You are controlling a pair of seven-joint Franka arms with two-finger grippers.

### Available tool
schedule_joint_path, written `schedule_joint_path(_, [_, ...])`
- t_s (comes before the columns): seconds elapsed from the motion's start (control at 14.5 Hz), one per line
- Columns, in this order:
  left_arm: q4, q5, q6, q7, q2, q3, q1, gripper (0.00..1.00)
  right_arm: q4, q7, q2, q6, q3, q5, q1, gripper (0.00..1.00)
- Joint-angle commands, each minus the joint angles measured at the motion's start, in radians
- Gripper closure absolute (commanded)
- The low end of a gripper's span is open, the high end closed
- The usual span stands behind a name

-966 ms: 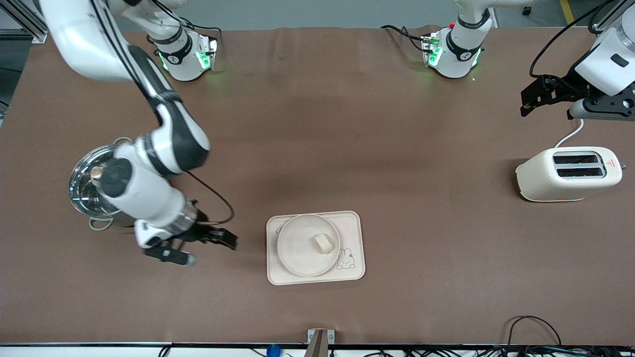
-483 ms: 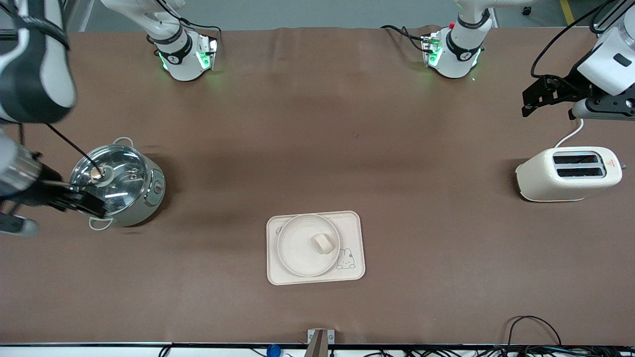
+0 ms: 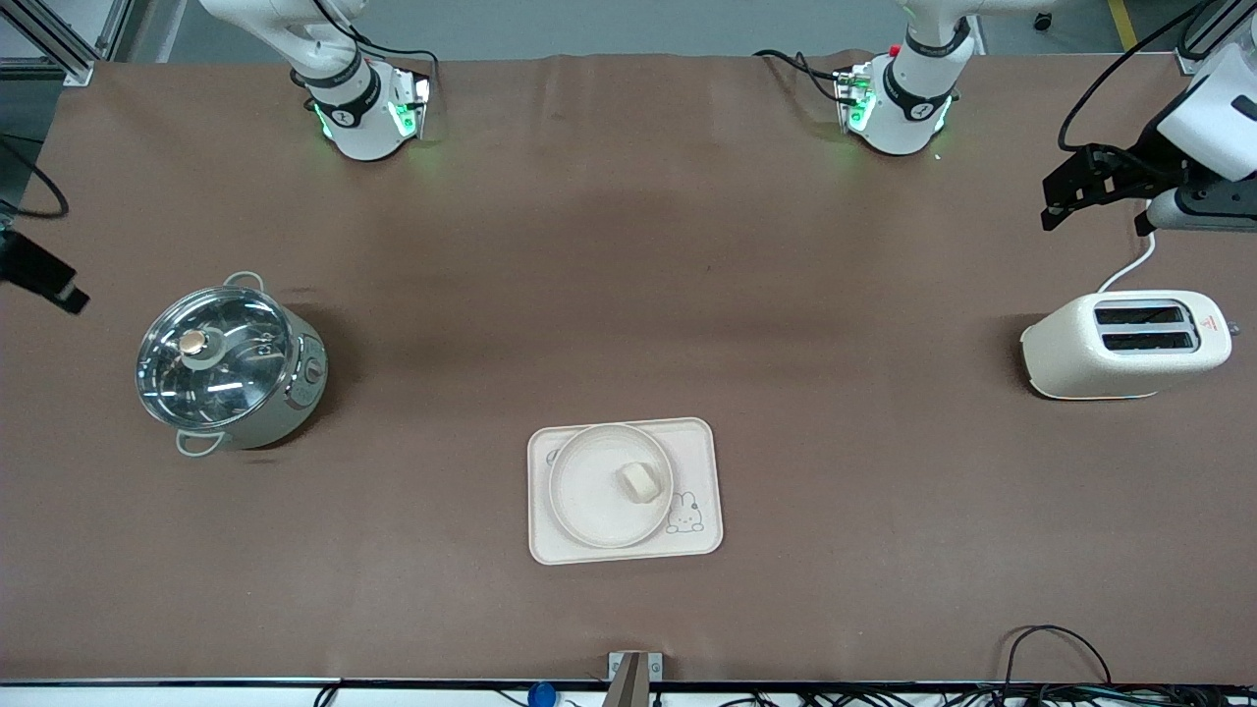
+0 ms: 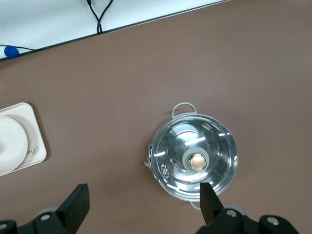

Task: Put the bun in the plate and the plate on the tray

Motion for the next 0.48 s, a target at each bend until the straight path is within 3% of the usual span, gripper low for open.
schedule_joint_path(0.0, [0.034,0.020,-0.013,0.015,0.017,-0.002,0.006,0.00,-0.051,-0.007,-0.042,0.000,-0.005,-0.014,0.002,0.00])
schedule_joint_path(0.21, [0.034,0.020,-0.016,0.009,0.017,-0.003,0.003,0.00,-0.120,0.005,-0.042,0.074,0.015,-0.045,0.005,0.00])
schedule_joint_path(0.41, [0.034,0.020,-0.017,0.006,0.017,-0.003,0.003,0.00,-0.136,0.008,-0.042,0.026,0.038,-0.045,0.008,0.00])
